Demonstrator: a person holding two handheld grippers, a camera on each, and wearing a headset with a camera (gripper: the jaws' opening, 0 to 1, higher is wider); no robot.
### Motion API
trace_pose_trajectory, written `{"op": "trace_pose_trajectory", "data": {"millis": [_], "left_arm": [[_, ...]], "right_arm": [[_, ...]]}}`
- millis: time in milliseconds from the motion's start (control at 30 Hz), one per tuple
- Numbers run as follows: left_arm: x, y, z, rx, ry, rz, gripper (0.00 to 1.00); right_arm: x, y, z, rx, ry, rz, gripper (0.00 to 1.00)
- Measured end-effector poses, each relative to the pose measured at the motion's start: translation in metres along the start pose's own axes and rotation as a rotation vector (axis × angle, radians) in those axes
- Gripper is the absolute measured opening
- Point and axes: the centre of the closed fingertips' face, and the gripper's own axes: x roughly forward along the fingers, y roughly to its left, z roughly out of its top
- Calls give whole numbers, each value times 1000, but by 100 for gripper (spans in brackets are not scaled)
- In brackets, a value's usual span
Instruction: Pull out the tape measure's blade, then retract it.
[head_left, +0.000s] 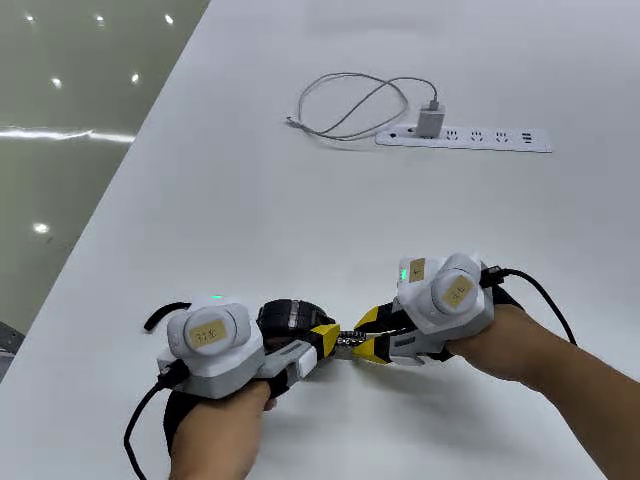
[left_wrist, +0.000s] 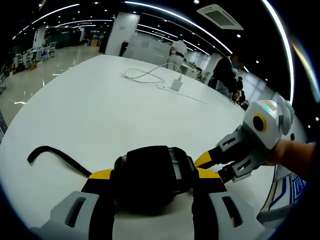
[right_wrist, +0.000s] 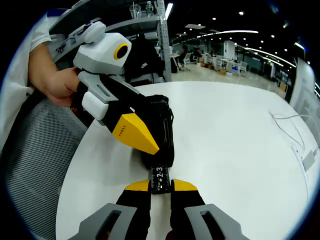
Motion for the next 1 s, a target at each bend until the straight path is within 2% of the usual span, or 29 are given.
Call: {"op": "trace_pose_trajectory", "data": {"millis": [1000], "left_arm": [[0, -1, -1, 4, 4, 2, 58]], "right_arm": [[15, 1, 10, 9, -26, 8, 11]]}}
